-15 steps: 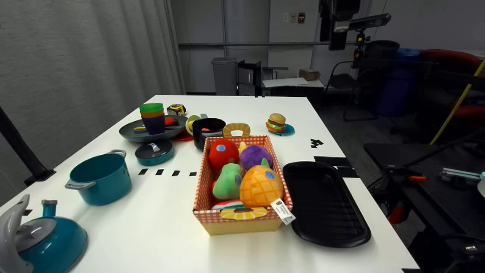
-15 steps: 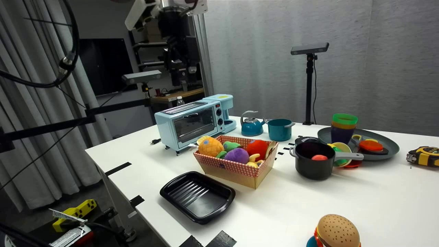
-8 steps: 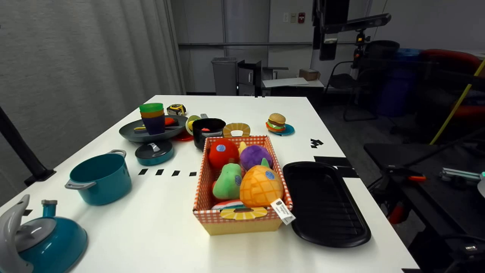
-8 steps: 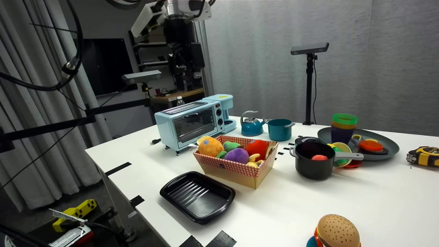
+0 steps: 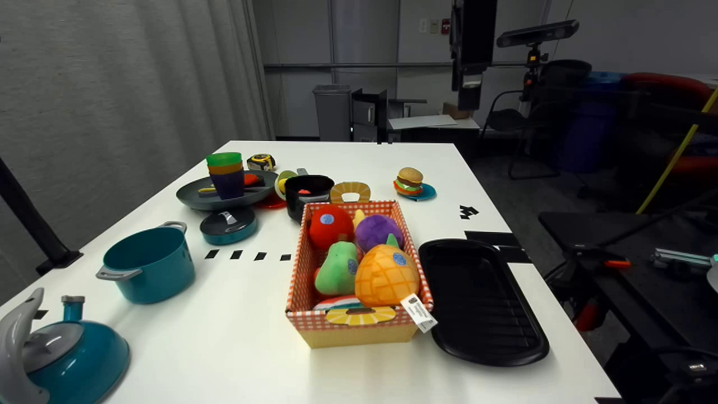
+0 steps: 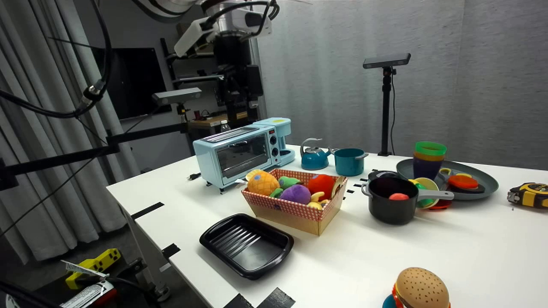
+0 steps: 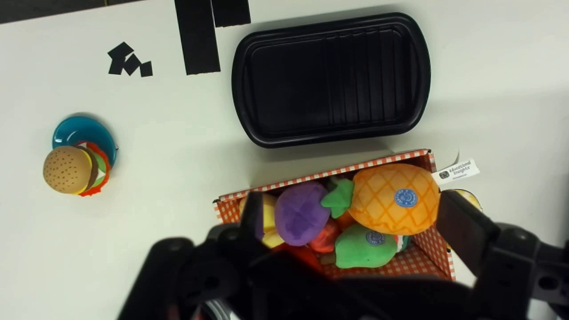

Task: Put the purple fruit on the black tray

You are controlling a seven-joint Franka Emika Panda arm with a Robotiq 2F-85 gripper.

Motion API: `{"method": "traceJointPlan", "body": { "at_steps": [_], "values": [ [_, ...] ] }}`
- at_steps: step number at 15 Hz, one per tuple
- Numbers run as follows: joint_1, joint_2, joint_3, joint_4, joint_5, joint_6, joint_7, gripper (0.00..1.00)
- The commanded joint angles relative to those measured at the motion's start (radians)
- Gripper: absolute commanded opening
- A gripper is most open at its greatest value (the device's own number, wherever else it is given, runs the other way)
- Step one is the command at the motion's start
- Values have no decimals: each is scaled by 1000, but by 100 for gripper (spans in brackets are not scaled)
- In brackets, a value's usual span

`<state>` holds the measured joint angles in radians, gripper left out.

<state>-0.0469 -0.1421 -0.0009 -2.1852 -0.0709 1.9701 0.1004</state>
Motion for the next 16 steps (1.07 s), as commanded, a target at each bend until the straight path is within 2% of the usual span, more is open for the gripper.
{"method": "traceJointPlan", "body": {
  "at_steps": [1,10,12,13,16],
  "values": [
    [0,73,-17,50,20,30,-9,100],
    [-2,245,-36,150,56,82,-25,100],
    [2,258,-32,158,57,78,-27,100],
    [4,224,-34,117,30,79,-4,100],
    [5,249,-34,134,31,79,-4,100]
  ]
}}
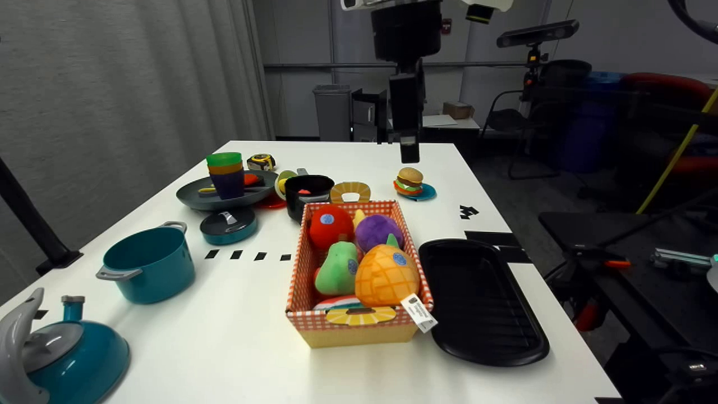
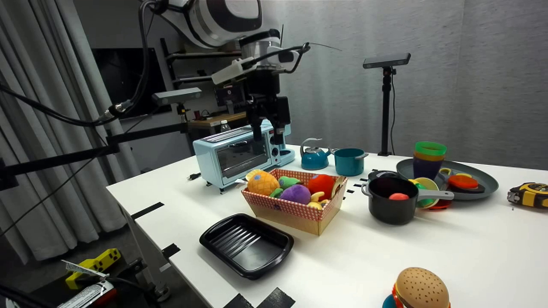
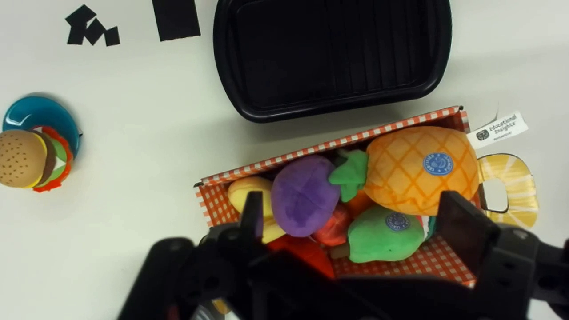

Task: Put the purple fruit on the black tray

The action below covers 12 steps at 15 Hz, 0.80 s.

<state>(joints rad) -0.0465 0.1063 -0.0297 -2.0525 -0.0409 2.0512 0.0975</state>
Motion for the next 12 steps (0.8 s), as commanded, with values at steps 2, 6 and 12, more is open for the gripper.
{"method": "traceJointPlan", "body": {
  "at_steps": [2,6,12],
  "values": [
    [3,10,-7,13,2,-5,7,100],
    [-4,70,-16,43,9,-2,1,100],
    [-15,199,-32,127,17,2,-9,100]
  ]
}}
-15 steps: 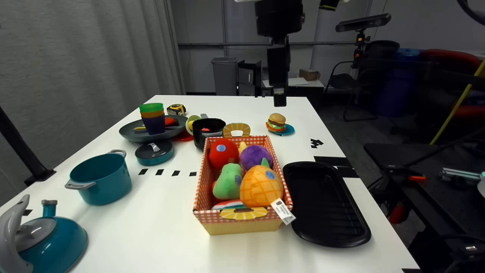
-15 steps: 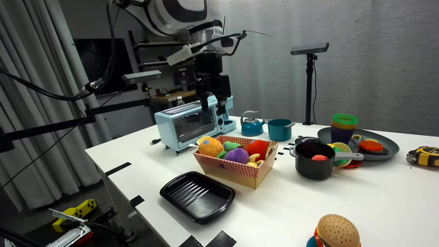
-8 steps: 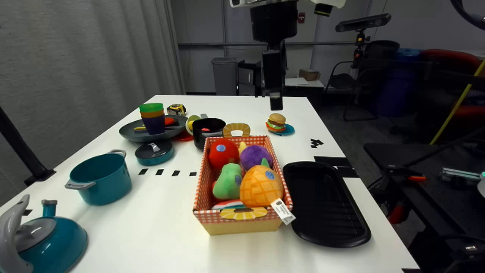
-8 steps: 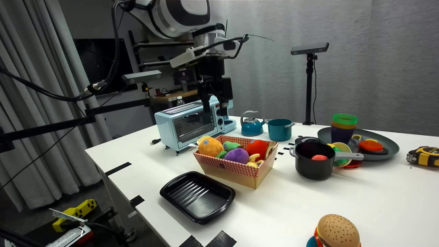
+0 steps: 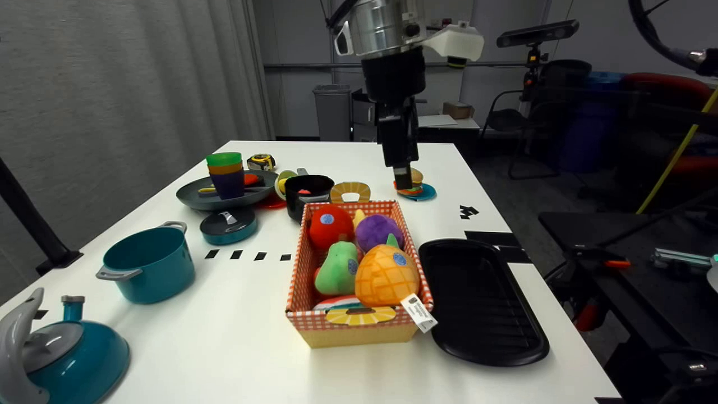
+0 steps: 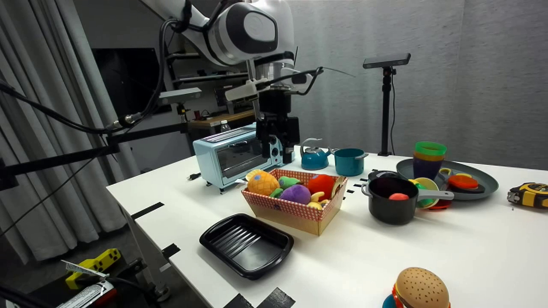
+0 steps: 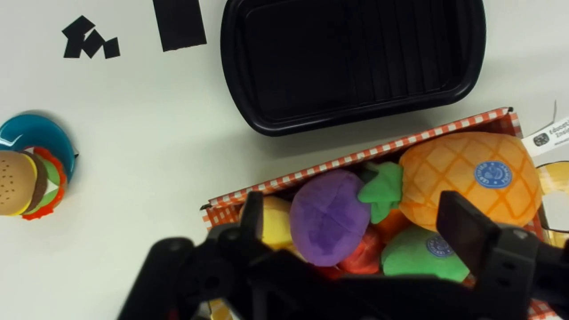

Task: Put the purple fruit on the black tray

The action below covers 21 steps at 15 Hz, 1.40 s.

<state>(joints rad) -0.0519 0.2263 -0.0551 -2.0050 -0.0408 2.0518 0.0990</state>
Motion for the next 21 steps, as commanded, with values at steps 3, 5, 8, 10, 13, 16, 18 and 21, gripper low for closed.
{"method": "traceJointPlan", "body": {
  "at_steps": [3,5,8,10,13,16,18,21],
  "values": [
    [-14,138,-9,130,29,5,-18,100],
    [-17,170,-7,151,37,10,-19,100],
    [-16,212,-4,162,39,27,-20,100],
    [-17,240,-3,173,42,38,-21,100],
    [-17,277,-4,189,41,62,-20,100],
    [-18,307,-3,214,41,72,-22,100],
    [-20,328,-3,222,44,74,-20,100],
    [-22,358,-3,232,44,72,-20,97]
  ]
}}
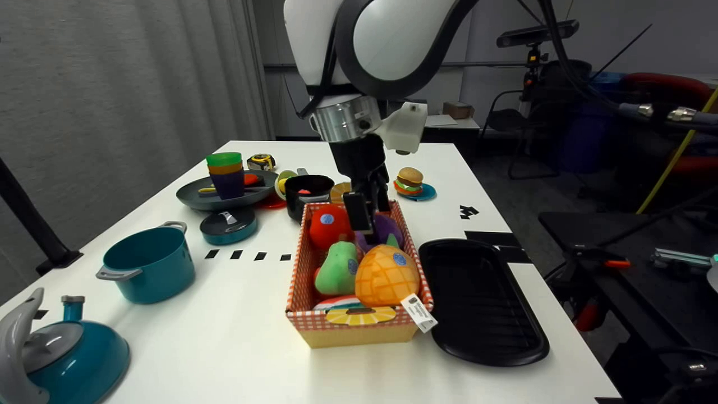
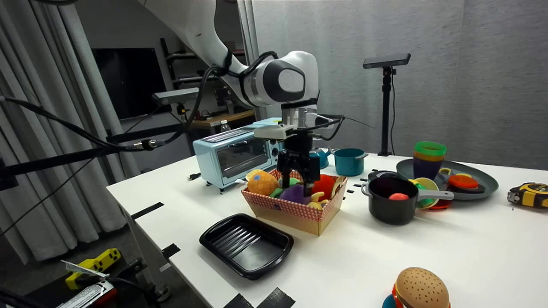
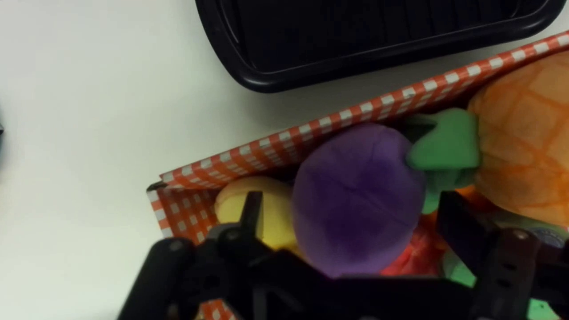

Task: Put the purple fruit on the black tray

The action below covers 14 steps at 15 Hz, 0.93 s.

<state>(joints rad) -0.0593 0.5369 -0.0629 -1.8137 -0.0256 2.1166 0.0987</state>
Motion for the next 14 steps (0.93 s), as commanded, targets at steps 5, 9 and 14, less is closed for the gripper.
{"method": "traceJointPlan", "body": {
  "at_steps": [5,9,14],
  "values": [
    [-8,66,-1,38,17,20,-5,52],
    [-3,39,-5,15,12,24,6,25],
    [10,-31,-6,-33,4,29,21,7]
  ]
}}
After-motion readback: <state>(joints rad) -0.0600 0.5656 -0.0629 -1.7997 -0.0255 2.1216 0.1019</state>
